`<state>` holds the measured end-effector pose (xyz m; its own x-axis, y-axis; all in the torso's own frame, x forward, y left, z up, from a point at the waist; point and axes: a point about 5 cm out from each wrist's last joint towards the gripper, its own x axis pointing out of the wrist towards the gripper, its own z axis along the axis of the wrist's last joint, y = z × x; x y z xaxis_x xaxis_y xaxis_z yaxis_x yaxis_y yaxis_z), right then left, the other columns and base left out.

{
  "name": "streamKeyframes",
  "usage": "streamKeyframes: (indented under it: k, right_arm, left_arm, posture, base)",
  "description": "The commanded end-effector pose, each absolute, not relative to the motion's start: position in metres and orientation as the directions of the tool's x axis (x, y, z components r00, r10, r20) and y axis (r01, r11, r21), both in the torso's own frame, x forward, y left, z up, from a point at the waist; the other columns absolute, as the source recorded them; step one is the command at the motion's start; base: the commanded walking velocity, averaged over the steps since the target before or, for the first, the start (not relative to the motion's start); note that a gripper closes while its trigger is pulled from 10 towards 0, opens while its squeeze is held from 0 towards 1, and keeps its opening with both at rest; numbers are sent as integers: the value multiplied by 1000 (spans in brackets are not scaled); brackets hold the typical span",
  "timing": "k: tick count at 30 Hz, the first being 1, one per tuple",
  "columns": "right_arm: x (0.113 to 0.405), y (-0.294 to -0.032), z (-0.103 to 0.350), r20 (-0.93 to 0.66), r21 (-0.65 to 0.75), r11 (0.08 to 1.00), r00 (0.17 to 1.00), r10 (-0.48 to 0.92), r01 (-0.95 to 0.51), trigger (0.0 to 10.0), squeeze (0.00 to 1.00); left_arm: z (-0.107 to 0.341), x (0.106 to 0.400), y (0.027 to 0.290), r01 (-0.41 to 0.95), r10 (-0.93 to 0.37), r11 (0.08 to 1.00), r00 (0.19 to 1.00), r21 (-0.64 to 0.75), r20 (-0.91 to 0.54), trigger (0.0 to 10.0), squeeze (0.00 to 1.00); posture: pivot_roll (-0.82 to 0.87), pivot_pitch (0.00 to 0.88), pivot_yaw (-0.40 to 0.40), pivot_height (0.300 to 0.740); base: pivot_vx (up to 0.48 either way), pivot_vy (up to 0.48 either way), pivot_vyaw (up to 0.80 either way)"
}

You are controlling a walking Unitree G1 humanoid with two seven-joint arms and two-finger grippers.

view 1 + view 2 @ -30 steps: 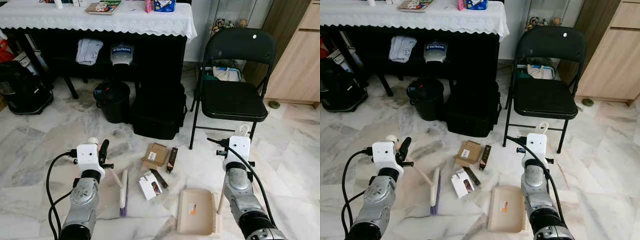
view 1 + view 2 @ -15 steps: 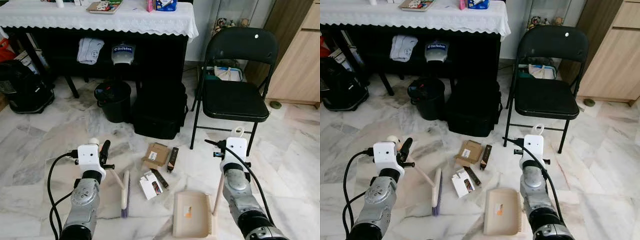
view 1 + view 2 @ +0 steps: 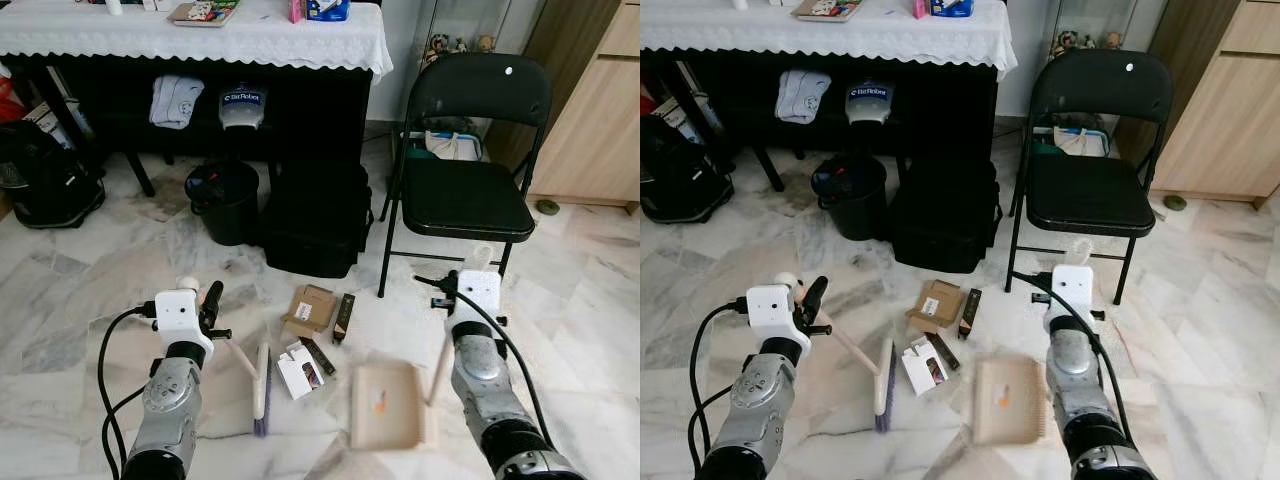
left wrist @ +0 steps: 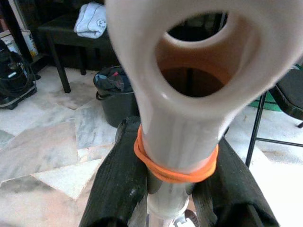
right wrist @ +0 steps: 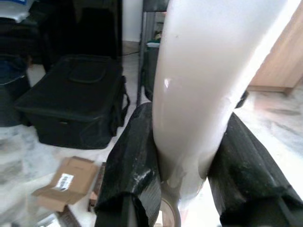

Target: Sweep floor

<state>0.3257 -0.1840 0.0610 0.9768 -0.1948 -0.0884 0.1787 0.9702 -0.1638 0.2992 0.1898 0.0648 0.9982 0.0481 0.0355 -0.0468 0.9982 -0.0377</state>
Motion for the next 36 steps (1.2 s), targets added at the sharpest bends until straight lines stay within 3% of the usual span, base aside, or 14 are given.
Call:
streamKeyframes:
  k: [1,36]
  right_arm:
    - [327,-184,62,-88,-173,969,977,-193,176,10000,0]
    - [319,-183,35,-260,-157,973,943,-206,170,10000,0]
  left_arm:
    - [69,299,194,-50,53,998,997,-44,56,10000,0]
    - [70,299,195,-44,49,995,998,-87,47,10000,0]
  posture:
    - [14,89,2,740]
    - [27,97,-3,740]
  base:
    - [0,0,0]
    - [0,0,0]
